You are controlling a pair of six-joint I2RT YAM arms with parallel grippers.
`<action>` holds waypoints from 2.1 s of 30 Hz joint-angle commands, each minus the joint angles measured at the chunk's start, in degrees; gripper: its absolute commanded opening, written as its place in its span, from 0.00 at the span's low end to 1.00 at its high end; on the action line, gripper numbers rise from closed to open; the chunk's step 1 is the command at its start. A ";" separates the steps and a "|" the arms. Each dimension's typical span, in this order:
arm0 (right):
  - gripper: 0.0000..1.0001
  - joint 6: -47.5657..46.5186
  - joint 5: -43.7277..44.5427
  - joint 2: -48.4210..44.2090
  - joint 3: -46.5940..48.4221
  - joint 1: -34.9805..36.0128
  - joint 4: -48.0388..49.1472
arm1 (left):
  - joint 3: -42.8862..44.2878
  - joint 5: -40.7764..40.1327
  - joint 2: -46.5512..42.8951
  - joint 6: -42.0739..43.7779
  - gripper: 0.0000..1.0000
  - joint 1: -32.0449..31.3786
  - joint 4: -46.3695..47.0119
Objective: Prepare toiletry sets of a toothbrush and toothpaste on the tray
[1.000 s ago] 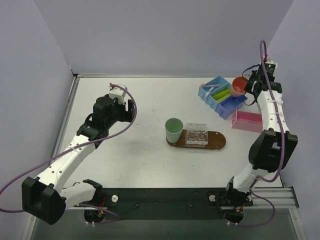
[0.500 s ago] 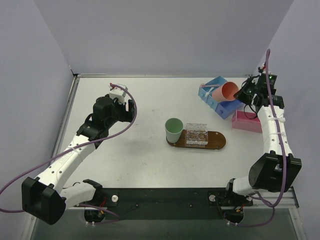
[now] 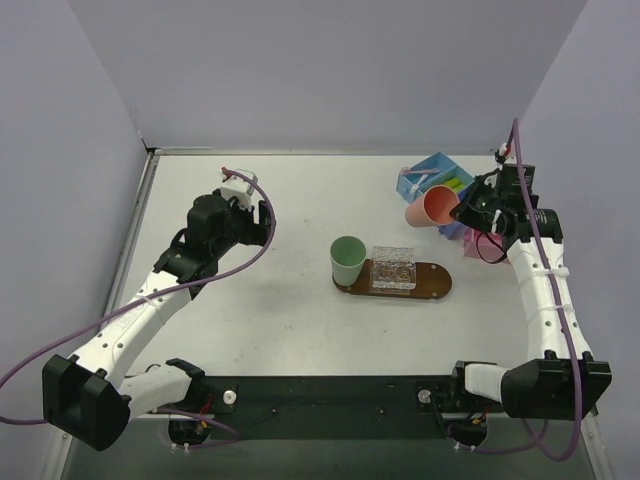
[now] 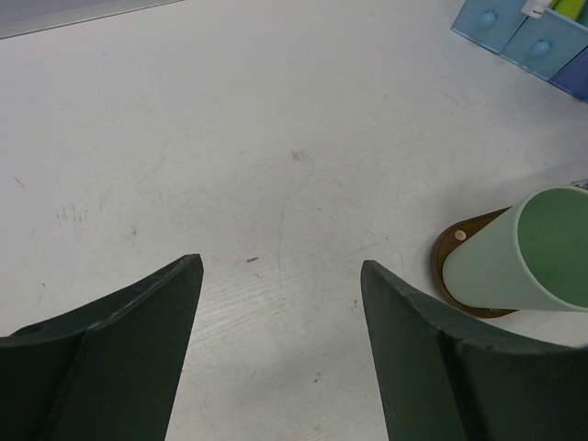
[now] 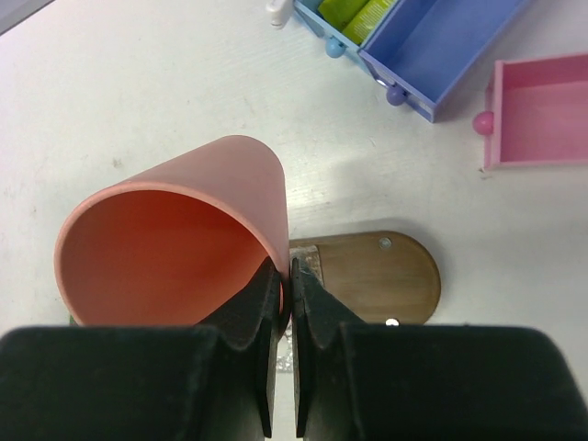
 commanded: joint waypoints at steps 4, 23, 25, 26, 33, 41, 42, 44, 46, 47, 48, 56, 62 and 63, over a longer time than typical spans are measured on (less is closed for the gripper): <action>0.00 -1.89 5.70 -3.67 1.77 0.72 -9.96 | -0.19 0.25 -0.90 -0.60 0.80 -0.52 3.26; 0.00 -6.81 10.37 -4.91 0.55 0.90 -19.38 | -0.19 -0.46 -0.99 -0.07 0.80 -0.52 3.17; 0.00 -6.81 9.67 -4.64 -0.07 1.16 -19.47 | -0.28 -0.37 -1.08 -0.07 0.80 -0.52 3.17; 0.00 -6.90 9.75 -4.03 -0.33 1.25 -19.47 | -0.28 -0.28 -1.08 -0.07 0.80 -0.52 3.09; 0.00 -7.60 9.66 -1.92 -1.39 1.86 -19.47 | -0.19 -0.37 -0.99 -0.07 0.80 -0.52 3.08; 0.00 -8.66 10.10 -0.60 -2.36 1.95 -19.64 | -0.28 -0.02 -0.73 -0.07 0.80 -0.52 3.08; 0.00 -8.83 10.37 -0.51 -2.44 1.78 -19.73 | -0.19 0.07 -0.64 -0.16 0.80 -0.52 3.08; 0.00 -9.18 10.63 -0.42 -2.71 1.86 -19.73 | -0.19 0.07 -0.55 -0.16 0.80 -0.52 3.08; 0.00 -9.19 10.81 -0.25 -3.06 1.86 -19.64 | -0.28 -0.02 -0.55 -0.07 0.80 -0.52 3.08; 0.00 -9.36 10.81 -0.16 -3.23 1.86 -19.73 | -0.28 0.07 -0.46 -0.16 0.80 -0.61 3.00; 0.00 -9.36 10.98 0.01 -3.24 1.86 -19.64 | -0.19 0.07 -0.46 -0.16 0.80 -0.61 3.08; 0.00 -9.54 11.68 1.25 -3.15 1.78 -19.73 | -0.28 0.16 -0.37 -0.16 0.80 -0.61 3.08; 0.00 -9.54 13.00 1.95 -3.24 1.78 -19.73 | -0.28 0.07 -0.20 -0.25 0.80 -0.87 3.08; 0.00 -9.54 13.09 2.12 -3.24 1.78 -19.64 | -0.37 0.16 -0.29 -0.25 0.80 -0.96 3.08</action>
